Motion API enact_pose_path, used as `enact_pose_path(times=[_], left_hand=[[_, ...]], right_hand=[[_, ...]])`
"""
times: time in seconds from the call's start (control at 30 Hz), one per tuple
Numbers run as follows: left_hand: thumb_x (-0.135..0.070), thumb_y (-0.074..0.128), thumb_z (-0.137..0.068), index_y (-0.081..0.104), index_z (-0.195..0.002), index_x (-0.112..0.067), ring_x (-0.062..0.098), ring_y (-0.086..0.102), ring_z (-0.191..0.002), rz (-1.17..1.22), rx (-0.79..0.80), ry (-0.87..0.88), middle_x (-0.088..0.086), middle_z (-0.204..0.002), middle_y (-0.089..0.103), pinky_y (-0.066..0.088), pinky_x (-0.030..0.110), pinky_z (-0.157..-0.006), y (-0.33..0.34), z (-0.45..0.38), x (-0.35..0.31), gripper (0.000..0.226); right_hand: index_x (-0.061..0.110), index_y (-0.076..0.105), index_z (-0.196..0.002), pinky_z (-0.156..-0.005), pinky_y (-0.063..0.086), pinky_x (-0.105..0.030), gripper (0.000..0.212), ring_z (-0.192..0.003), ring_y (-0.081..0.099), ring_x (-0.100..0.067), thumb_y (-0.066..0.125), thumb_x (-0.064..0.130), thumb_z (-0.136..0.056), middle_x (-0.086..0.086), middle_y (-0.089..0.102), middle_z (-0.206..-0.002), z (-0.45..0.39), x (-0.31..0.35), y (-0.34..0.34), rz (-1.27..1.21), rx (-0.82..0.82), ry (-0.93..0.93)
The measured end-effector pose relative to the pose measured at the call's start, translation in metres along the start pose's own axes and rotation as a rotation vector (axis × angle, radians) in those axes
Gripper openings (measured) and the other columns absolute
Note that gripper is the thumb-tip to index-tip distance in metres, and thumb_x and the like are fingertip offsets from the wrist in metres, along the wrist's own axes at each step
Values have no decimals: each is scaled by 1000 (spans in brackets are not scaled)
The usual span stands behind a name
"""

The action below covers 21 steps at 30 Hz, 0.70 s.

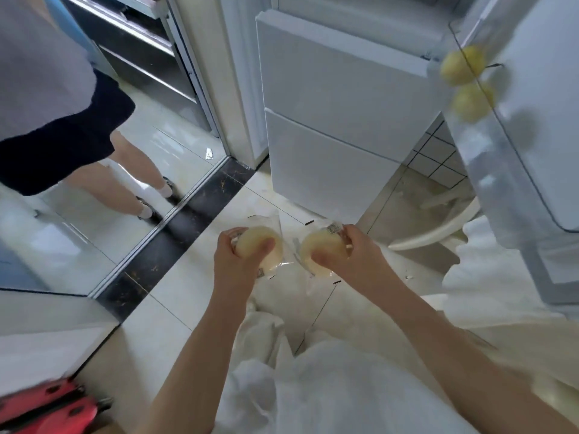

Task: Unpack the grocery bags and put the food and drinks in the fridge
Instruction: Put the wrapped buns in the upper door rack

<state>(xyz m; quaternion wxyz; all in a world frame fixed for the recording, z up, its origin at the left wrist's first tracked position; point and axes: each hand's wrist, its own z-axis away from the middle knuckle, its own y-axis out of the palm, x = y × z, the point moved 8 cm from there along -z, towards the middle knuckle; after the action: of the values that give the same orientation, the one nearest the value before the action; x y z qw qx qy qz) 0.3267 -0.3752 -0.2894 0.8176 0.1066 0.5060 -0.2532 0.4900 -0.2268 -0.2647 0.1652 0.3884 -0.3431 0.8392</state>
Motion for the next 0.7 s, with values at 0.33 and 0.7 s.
enact_pose_path(times=[0.33, 0.7], left_hand=[[-16, 83, -73, 58, -106, -26, 19, 66, -86, -169, 285, 45, 6, -108, 66, 59, 34, -64, -3, -130, -75, 42], [-14, 80, -76, 55, -99, -34, 12, 64, -86, -228, 613, 101, -3, -104, 63, 55, 27, -62, 87, -179, -140, 40]], right_hand=[[24, 50, -103, -42, 38, -7, 37, -77, 55, -6, 74, 35, -78, 5, 56, -97, -53, 46, 36, -184, -275, 202], [22, 51, -102, -49, 40, -11, 42, -75, 57, -7, 78, 36, -73, 5, 60, -93, -63, 67, 5, -231, -589, 325]])
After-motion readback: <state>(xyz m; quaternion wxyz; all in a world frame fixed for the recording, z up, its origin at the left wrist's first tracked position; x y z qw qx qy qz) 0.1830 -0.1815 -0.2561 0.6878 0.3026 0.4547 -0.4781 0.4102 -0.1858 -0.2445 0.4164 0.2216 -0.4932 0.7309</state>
